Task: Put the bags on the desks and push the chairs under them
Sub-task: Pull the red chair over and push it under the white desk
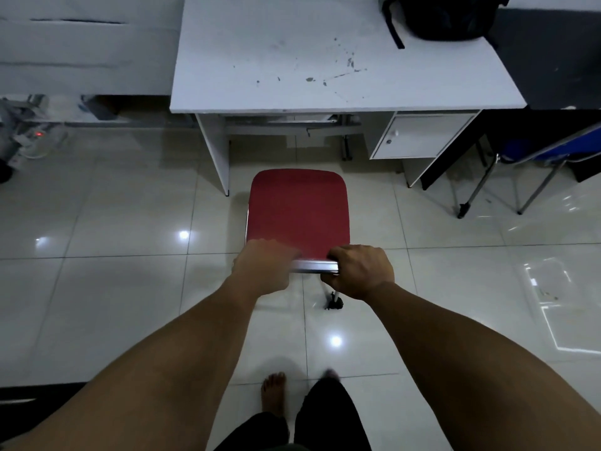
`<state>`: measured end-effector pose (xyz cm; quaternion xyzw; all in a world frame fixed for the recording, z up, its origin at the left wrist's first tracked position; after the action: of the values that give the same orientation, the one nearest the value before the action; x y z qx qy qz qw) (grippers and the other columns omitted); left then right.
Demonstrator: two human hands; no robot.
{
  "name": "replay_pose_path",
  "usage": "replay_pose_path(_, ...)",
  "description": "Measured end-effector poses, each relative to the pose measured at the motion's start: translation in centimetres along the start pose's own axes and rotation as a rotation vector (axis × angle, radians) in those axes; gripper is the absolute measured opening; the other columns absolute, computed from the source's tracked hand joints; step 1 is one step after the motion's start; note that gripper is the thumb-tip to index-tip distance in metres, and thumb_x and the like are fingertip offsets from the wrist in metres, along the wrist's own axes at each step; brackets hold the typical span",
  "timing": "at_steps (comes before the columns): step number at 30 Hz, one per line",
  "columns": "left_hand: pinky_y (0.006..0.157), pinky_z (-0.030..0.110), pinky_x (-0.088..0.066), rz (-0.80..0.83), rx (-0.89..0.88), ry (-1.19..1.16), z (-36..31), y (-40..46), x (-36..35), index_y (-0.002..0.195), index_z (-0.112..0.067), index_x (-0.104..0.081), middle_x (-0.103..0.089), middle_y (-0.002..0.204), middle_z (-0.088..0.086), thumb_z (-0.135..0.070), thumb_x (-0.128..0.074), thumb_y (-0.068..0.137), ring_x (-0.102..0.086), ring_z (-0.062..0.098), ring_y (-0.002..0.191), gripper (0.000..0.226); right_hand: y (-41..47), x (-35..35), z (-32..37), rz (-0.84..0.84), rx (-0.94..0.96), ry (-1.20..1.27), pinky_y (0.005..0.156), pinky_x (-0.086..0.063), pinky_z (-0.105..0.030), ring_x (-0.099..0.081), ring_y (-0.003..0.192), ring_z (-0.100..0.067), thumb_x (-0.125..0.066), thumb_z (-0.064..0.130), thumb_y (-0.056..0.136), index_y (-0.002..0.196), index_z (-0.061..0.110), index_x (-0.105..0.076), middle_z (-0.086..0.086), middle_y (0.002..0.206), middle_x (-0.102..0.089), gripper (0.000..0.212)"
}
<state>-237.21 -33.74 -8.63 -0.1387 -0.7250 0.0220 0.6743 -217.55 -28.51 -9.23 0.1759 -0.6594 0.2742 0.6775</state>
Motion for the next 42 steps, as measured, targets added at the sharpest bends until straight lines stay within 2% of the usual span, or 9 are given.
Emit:
replay_pose_path(6,0.073,0.034,-0.054,0.001,0.040,0.008,1.1,4.6,1.4,0.121,-0.040,-0.062,-0.072,0.097,-0.009,-0.033,-0.061,0.077,-0.067,0.018,0.085,0.045,4.3,0.6,-2.8,-0.021,0.035,0.016,0.053,-0.041,-0.026,-0.061,0.061,-0.020,-0.057,0.060,0.078,0.086,0.028,-0.065,0.007,0.074,-0.065,0.034)
replay_pose_path(13,0.070,0.032,-0.053,-0.005,0.122,-0.017,2.3,11.2,3.2,0.120,-0.043,-0.060,-0.071,0.096,-0.012,-0.035,-0.063,0.075,-0.066,0.016,0.082,0.046,10.9,1.6,-7.0,0.010,0.058,0.025,0.057,-0.051,-0.029,-0.059,0.061,-0.017,-0.053,0.061,0.079,0.090,0.028,-0.063,0.008,0.076,-0.064,0.036)
replay_pose_path(18,0.072,0.033,-0.053,-0.008,0.155,-0.032,3.3,14.8,4.2,0.122,-0.043,-0.059,-0.071,0.096,-0.013,-0.035,-0.063,0.073,-0.066,0.016,0.083,0.049,14.4,2.2,-9.2,0.010,0.093,0.011,0.056,-0.047,-0.028,-0.058,0.062,-0.018,-0.054,0.062,0.080,0.091,0.030,-0.064,0.008,0.077,-0.064,0.036)
replay_pose_path(25,0.075,0.032,-0.053,-0.002,0.137,-0.031,4.2,17.3,4.9,0.125,-0.040,-0.060,-0.072,0.099,-0.011,-0.035,-0.063,0.077,-0.066,0.015,0.085,0.048,17.0,2.7,-10.6,0.028,0.118,0.015,0.058,-0.052,-0.031,-0.058,0.063,-0.017,-0.054,0.062,0.080,0.093,0.028,-0.063,0.009,0.077,-0.063,0.038)
replay_pose_path(31,0.074,0.032,-0.054,-0.011,0.118,-0.020,5.1,19.0,5.3,0.127,-0.037,-0.060,-0.072,0.098,-0.011,-0.037,-0.063,0.079,-0.066,0.014,0.083,0.047,18.7,3.3,-11.5,0.032,0.137,0.025,0.055,-0.048,-0.028,-0.057,0.062,-0.016,-0.056,0.061,0.081,0.095,0.029,-0.064,0.009,0.079,-0.065,0.036)
replay_pose_path(38,0.072,0.030,-0.050,-0.018,0.102,-0.017,7.4,22.9,6.2,0.127,-0.037,-0.060,-0.072,0.099,-0.010,-0.036,-0.062,0.081,-0.066,0.015,0.085,0.046,23.1,4.2,-12.3,0.041,0.110,0.007,0.053,-0.037,-0.025,-0.051,0.061,-0.013,-0.056,0.060,0.082,0.098,0.030,-0.065,0.009,0.080,-0.065,0.035)
replay_pose_path(42,0.070,0.030,-0.049,-0.024,0.106,-0.014,9.2,25.6,7.1,0.126,-0.040,-0.060,-0.072,0.098,-0.011,-0.036,-0.060,0.079,-0.065,0.015,0.085,0.046,26.4,4.7,-13.1,0.061,0.094,-0.002,0.056,-0.044,-0.025,-0.057,0.065,-0.014,-0.056,0.062,0.082,0.101,0.030,-0.065,0.009,0.082,-0.065,0.037)
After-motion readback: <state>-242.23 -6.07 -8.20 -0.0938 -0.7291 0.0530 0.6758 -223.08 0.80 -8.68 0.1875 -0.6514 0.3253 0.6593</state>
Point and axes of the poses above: each hand's wrist, its own y-axis towards the middle knuckle, its own x-axis out of the back of the hand, z = x × y, the point moved 2 cm from there along y, towards the middle knuckle
